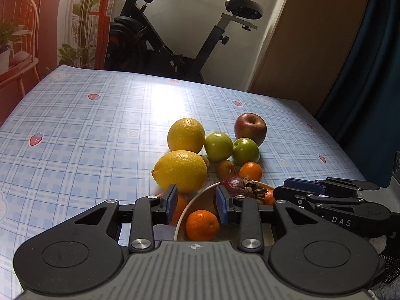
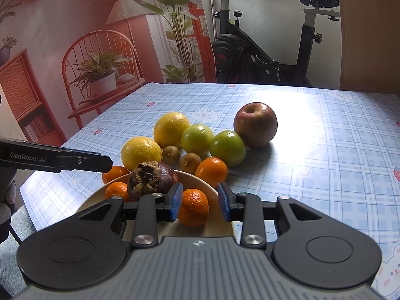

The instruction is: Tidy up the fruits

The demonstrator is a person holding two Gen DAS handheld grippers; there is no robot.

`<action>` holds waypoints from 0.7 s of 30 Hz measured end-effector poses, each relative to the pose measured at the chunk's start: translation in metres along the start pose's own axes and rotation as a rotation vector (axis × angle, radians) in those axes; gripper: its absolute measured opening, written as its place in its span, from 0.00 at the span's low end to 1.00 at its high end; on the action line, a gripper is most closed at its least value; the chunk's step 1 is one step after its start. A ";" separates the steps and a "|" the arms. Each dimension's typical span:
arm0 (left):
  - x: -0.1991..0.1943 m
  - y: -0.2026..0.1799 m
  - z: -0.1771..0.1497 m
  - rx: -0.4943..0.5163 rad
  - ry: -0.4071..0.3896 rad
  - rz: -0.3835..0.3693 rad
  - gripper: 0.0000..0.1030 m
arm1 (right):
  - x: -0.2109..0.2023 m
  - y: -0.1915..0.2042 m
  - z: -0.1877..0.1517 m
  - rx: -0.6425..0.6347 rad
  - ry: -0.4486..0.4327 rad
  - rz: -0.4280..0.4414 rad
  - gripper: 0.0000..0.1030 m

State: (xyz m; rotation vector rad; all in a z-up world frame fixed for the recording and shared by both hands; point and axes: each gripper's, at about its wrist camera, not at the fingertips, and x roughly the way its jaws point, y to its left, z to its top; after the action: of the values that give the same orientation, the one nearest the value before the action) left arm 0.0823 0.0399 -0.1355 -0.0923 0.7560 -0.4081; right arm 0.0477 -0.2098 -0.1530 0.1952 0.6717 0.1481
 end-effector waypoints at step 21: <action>-0.027 0.036 0.027 -0.115 -0.138 0.166 0.34 | -0.011 -0.015 0.008 0.035 -0.030 -0.041 0.34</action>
State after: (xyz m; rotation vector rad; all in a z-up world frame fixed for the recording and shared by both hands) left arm 0.0946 0.0816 -0.1061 -0.1629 0.6447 -0.1983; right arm 0.0450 -0.2281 -0.1435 0.2166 0.6480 0.0942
